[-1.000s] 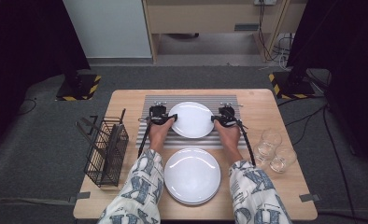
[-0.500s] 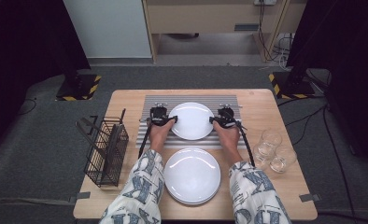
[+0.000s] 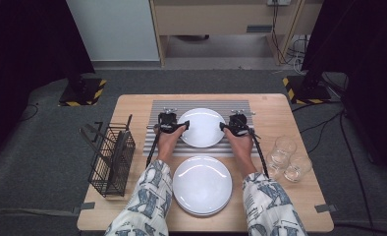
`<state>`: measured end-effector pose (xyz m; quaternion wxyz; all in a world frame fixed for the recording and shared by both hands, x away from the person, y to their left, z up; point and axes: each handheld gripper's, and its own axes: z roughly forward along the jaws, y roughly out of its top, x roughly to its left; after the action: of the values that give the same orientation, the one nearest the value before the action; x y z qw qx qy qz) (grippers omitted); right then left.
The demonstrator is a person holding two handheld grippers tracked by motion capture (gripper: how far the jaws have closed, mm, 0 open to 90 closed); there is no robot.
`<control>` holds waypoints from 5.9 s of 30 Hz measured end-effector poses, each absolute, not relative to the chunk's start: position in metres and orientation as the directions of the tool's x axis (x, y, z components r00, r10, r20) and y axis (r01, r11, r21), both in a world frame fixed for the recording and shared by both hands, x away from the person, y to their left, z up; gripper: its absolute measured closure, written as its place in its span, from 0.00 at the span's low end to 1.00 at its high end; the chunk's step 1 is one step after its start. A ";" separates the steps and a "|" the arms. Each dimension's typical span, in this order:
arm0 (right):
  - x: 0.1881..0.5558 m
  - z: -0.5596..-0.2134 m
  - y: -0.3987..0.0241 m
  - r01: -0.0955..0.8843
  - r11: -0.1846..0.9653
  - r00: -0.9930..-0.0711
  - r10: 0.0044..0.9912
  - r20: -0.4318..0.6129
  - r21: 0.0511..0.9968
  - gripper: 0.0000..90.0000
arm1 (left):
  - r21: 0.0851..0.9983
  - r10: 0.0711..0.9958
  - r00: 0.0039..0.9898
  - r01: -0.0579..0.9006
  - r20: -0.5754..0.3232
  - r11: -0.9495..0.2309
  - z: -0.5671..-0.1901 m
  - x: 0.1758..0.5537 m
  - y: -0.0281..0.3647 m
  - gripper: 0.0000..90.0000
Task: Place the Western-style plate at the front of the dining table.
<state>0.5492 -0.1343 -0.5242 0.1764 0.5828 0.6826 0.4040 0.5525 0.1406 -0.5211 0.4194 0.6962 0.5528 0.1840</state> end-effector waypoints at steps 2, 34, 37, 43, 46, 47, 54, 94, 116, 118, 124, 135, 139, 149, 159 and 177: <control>0.547 -0.523 -0.135 0.644 -0.002 -0.260 0.940 0.222 0.765 0.55 | 0.793 0.925 0.323 0.608 -0.201 -0.039 -0.518 0.546 0.142 0.39; 0.538 -0.529 -0.126 0.665 0.034 -0.285 0.935 0.210 0.746 0.53 | 0.775 0.917 0.335 0.631 -0.218 -0.046 -0.525 0.532 0.153 0.49; 0.536 -0.529 -0.125 0.661 0.042 -0.291 0.935 0.205 0.749 0.52 | 0.783 0.916 0.339 0.620 -0.214 -0.046 -0.522 0.529 0.153 0.46; 0.531 -0.522 -0.120 0.640 0.061 -0.311 0.932 0.186 0.766 0.42 | 0.796 0.911 0.369 0.600 -0.184 -0.082 -0.515 0.521 0.149 0.37; 0.527 -0.517 -0.117 0.618 0.069 -0.322 0.931 0.172 0.783 0.37 | 0.802 0.909 0.378 0.591 -0.178 -0.089 -0.510 0.516 0.149 0.33; 0.526 -0.515 -0.116 0.611 0.075 -0.325 0.932 0.163 0.788 0.35 | 0.805 0.909 0.382 0.586 -0.170 -0.096 -0.507 0.514 0.149 0.32; 0.512 -0.496 -0.111 0.554 0.127 -0.364 0.926 0.102 0.823 0.24 | 0.818 0.898 0.418 0.560 -0.141 -0.132 -0.493 0.496 0.146 0.22; 0.434 -0.472 -0.119 0.439 0.246 -0.516 0.857 0.018 0.864 0.10 | 0.855 0.801 0.587 0.471 -0.118 -0.218 -0.457 0.432 0.150 0.08; 0.419 -0.487 -0.127 0.423 0.258 -0.513 0.858 -0.005 0.869 0.11 | 0.869 0.817 0.571 0.443 -0.084 -0.221 -0.444 0.405 0.169 0.09; 0.419 -0.487 -0.129 0.426 0.249 -0.509 0.861 0.003 0.870 0.11 | 0.868 0.821 0.564 0.447 -0.087 -0.215 -0.445 0.404 0.170 0.09; 0.419 -0.490 -0.131 0.434 0.249 -0.509 0.861 0.007 0.866 0.11 | 0.867 0.822 0.563 0.449 -0.084 -0.218 -0.443 0.401 0.171 0.09; 0.418 -0.492 -0.130 0.437 0.248 -0.510 0.860 0.011 0.865 0.11 | 0.864 0.826 0.559 0.449 -0.073 -0.227 -0.444 0.395 0.173 0.08; 0.418 -0.493 -0.130 0.438 0.249 -0.512 0.859 0.011 0.864 0.11 | 0.866 0.824 0.562 0.447 -0.075 -0.226 -0.443 0.394 0.173 0.08; 0.417 -0.493 -0.133 0.443 0.232 -0.503 0.864 0.026 0.866 0.11 | 0.860 0.816 0.575 0.445 -0.061 -0.249 -0.446 0.380 0.175 0.08; 0.416 -0.492 -0.136 0.439 0.227 -0.500 0.866 0.026 0.869 0.11 | 0.869 0.802 0.595 0.426 -0.058 -0.253 -0.440 0.361 0.172 0.07; 0.416 -0.490 -0.139 0.440 0.217 -0.492 0.870 0.032 0.871 0.11 | 0.880 0.799 0.598 0.409 -0.059 -0.242 -0.423 0.328 0.191 0.07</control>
<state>0.4164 -0.1394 -0.4905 0.2424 0.4417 0.7415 0.4431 0.3282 0.1912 -0.4229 0.4705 0.7602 0.3974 0.2070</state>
